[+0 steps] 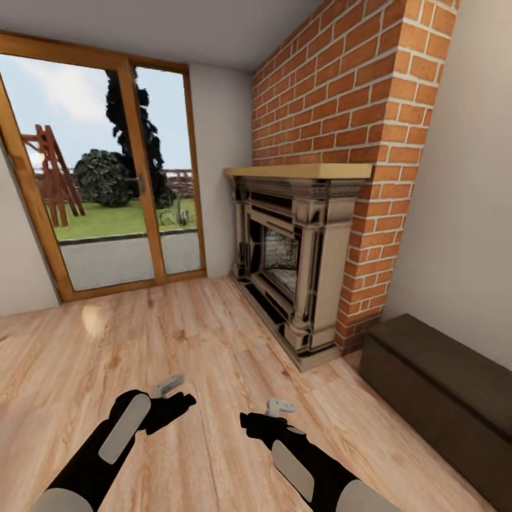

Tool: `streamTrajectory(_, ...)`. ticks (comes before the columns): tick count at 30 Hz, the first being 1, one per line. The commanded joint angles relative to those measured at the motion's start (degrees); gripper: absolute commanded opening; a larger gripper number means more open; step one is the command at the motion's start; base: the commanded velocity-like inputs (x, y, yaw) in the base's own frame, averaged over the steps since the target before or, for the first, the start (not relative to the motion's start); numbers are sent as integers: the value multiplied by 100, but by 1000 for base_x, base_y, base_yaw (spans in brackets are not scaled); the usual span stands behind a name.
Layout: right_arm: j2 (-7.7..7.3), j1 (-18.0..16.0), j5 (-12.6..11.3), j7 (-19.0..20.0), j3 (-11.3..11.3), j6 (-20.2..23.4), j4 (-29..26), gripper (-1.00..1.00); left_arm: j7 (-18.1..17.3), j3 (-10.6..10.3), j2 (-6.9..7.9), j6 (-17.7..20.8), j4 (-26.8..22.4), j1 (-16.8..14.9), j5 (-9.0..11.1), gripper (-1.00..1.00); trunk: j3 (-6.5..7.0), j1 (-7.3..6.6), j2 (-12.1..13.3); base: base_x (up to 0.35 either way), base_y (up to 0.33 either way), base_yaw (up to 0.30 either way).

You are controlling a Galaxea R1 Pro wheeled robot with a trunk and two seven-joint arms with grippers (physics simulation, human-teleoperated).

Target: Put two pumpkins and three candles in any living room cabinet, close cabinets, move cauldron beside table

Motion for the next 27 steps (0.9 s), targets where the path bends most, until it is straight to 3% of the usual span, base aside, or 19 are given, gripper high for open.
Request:
streamTrajectory(1,-2,-8,-30,-46,31,12,-8,100,57,-15,8,-3,-9,-2,61,100,-8,0,-4,0,228,-265)
streamTrajectory(27,-2,-8,-31,-46,31,9,-8,100,57,-14,0,-3,-9,-2,62,100,-11,0,-4,7,20,-268)
